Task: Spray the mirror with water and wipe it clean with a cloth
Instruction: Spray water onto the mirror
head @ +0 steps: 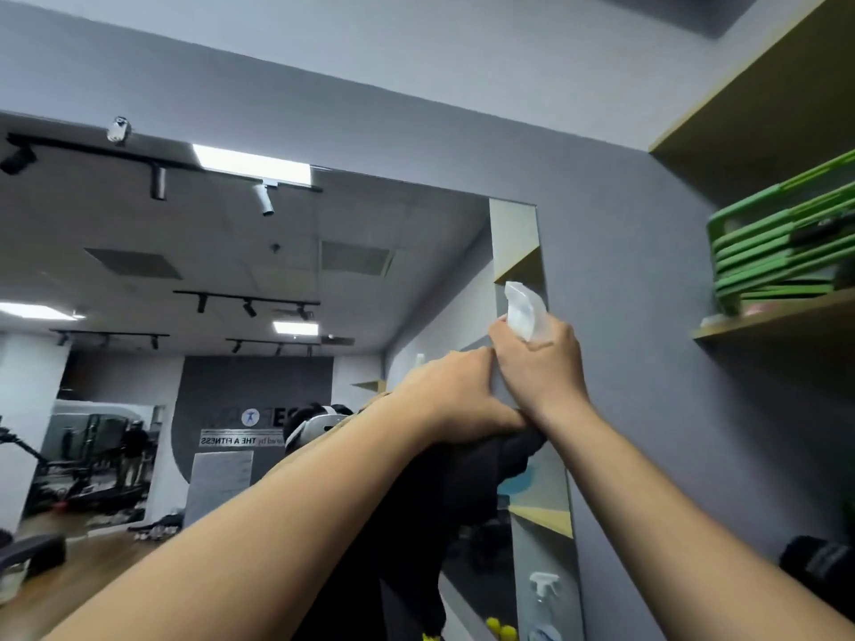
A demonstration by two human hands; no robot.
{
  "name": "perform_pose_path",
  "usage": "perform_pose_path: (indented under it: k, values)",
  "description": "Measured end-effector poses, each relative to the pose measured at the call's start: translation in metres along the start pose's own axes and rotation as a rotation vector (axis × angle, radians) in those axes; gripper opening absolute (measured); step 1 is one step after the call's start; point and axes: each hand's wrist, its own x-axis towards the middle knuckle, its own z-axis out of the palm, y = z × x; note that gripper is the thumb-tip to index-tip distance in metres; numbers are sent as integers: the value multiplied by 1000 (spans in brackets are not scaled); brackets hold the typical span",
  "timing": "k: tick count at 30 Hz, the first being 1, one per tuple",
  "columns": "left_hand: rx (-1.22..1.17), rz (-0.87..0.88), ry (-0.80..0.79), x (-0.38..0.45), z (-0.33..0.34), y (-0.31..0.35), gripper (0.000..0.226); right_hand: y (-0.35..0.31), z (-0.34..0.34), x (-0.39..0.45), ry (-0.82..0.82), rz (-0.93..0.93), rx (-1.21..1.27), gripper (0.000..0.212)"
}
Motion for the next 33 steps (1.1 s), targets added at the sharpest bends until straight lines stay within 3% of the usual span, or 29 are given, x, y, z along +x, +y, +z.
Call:
perform_pose_path:
  k: [14, 18, 28, 33]
  values:
    - [101, -5, -11, -10, 16, 4, 83, 3, -12, -14, -11, 96, 25, 20]
    - [144, -35, -30, -20, 31, 10, 77, 20, -16, -26, 0, 120, 51, 19]
    - [190, -58, -121, -81, 102, 25, 81, 77, -43, -104, -151, 183, 57, 21]
    - [160, -109, -203, -111, 134, 30, 81, 104, -54, -141, -183, 230, 49, 12]
